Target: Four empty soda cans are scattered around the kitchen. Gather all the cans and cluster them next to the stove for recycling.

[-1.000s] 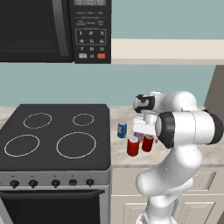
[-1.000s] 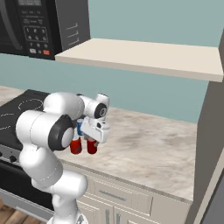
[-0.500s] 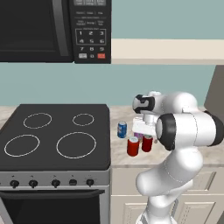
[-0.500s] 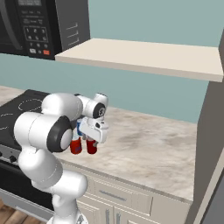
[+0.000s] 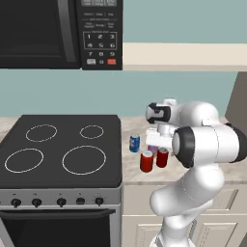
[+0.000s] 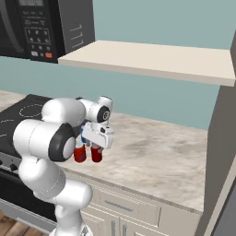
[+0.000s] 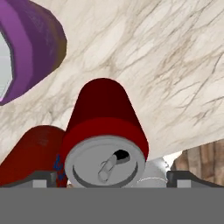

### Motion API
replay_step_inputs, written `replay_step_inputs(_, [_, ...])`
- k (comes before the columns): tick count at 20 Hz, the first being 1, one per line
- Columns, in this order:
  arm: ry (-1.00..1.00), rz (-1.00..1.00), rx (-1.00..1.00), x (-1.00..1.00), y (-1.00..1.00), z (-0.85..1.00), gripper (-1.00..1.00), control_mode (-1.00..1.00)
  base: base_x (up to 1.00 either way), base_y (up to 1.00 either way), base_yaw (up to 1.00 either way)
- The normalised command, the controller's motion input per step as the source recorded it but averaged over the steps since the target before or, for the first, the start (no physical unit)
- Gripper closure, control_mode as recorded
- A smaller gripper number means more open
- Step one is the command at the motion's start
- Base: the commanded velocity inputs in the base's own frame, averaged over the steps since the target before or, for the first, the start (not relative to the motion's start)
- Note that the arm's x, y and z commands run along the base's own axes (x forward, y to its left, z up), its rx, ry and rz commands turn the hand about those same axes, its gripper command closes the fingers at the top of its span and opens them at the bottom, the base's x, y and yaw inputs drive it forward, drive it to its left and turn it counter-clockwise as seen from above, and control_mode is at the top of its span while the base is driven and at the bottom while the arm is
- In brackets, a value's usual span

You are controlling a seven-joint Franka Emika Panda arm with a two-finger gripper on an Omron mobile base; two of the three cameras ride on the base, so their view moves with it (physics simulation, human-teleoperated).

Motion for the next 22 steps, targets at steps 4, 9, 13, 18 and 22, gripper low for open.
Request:
replay_step_inputs(4, [-0.01, 0.03, 0.0, -0.08, 0.0, 0.23, -1.0, -1.0, 0.0, 0.0, 0.0])
replay_step_inputs(9, [-0.03, 0.01, 0.0, -0.13, 0.0, 0.26, -1.0, -1.0, 0.0, 0.0, 0.0])
replay_step_inputs(13, [-0.06, 0.06, 0.0, -0.18, 0.0, 0.29, -1.0, -1.0, 0.0, 0.0, 0.0])
replay_step_inputs(18, [-0.05, 0.11, 0.0, -0.23, 0.01, 0.33, -1.0, -1.0, 0.0, 0.0, 0.0])
replay_step_inputs(22, [-0.08, 0.1, 0.0, -0.34, 0.04, 0.22, -1.0, -1.0, 0.0, 0.0, 0.0])
